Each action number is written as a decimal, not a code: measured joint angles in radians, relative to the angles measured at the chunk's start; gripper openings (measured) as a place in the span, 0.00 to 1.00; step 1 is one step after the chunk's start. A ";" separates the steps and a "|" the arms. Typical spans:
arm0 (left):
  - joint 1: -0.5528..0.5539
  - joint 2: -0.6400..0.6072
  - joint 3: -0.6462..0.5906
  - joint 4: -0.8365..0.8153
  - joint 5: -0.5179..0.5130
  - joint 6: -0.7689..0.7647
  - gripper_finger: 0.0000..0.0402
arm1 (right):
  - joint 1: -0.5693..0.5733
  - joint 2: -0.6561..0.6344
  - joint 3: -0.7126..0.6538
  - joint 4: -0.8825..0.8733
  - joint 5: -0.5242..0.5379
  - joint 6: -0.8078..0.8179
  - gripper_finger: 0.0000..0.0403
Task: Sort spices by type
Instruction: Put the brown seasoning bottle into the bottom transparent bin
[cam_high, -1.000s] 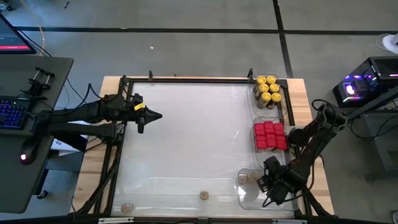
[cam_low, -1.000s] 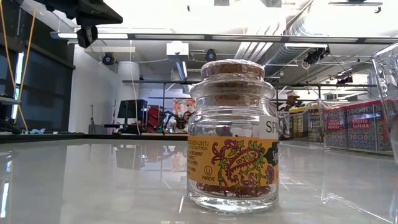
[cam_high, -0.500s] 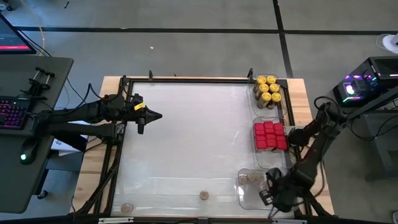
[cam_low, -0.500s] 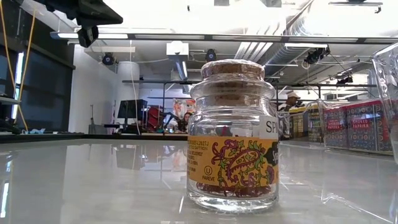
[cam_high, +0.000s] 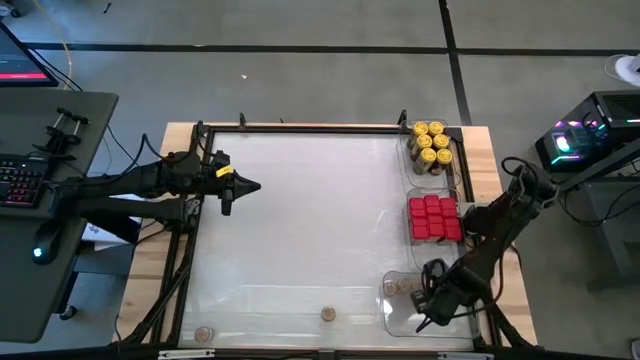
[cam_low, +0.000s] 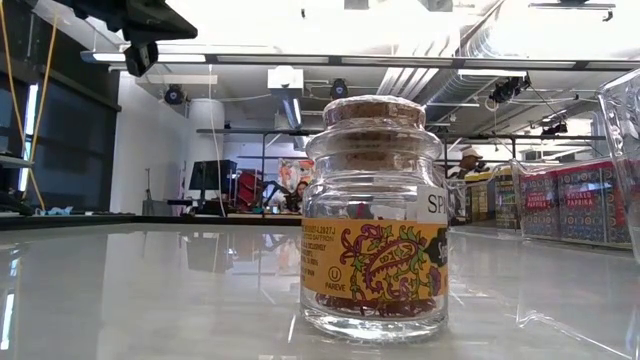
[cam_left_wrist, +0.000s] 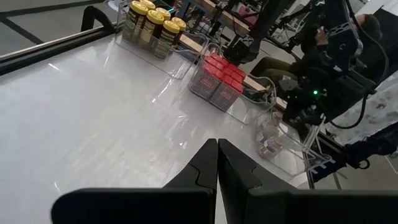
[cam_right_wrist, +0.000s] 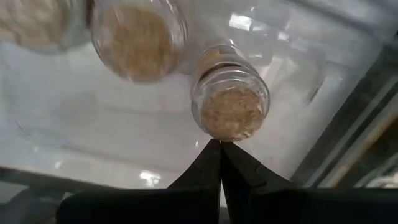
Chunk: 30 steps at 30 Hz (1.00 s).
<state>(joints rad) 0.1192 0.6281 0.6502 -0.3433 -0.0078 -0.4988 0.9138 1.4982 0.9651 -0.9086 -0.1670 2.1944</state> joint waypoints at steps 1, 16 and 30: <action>0.000 0.000 0.000 0.000 0.000 0.003 0.00 | 0.000 0.000 0.000 -0.006 0.010 0.000 0.00; 0.000 0.000 0.000 0.000 0.000 0.005 0.00 | -0.004 0.000 0.008 0.055 -0.009 -0.029 0.00; 0.000 0.000 0.000 -0.057 0.027 -0.005 0.00 | -0.030 -0.006 0.370 0.078 0.844 -0.309 0.00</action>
<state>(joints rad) 0.1188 0.6281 0.6502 -0.4003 0.0196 -0.5037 0.8840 1.4921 1.3354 -0.8306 0.6775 1.8850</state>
